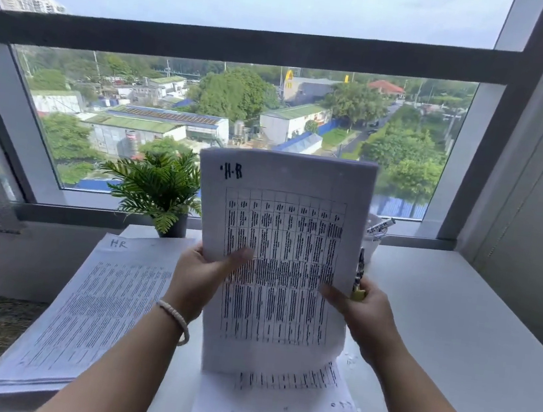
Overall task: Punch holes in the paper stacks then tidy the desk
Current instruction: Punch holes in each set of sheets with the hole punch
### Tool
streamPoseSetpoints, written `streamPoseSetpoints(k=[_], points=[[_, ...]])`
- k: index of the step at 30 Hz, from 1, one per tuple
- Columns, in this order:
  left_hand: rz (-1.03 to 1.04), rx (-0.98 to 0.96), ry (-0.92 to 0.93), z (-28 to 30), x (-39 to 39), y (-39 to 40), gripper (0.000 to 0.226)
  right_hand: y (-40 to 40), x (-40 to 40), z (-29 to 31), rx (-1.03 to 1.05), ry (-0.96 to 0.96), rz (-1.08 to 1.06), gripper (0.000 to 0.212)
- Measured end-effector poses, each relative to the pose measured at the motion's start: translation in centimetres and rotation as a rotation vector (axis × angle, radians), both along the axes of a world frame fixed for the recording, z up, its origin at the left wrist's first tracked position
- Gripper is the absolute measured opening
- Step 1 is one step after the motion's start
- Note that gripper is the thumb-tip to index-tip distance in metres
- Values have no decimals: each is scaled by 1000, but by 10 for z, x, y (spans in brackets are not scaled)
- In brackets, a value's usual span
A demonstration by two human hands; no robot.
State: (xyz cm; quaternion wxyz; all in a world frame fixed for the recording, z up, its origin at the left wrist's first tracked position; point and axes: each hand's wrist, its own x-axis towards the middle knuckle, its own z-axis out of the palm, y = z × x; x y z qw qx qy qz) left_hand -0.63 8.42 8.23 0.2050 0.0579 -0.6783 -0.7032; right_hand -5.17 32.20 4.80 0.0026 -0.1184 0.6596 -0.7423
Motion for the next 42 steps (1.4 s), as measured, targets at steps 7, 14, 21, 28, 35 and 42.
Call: streamPoseSetpoints(k=[7, 14, 21, 28, 35, 42], points=[[40, -42, -33, -14, 11, 4, 23, -9, 8, -14, -59, -35, -90, 18], [121, -186, -81, -9, 13, 9, 14, -10, 9, -7, 27, -40, -54, 24], [-216, -122, -146, 49, 8, -14, 21, 39, -10, 64, 315, -72, 123, 16], [-267, 128, -529, -22, 45, -10, 48, 73, -7, 39, 933, -329, 207, 80], [-304, -12, -617, -47, 51, 4, 33, 60, -28, 28, 1239, -278, 146, 105], [-318, 39, -625, -41, 50, 2, 22, 59, -47, 19, 1235, -316, 49, 86]])
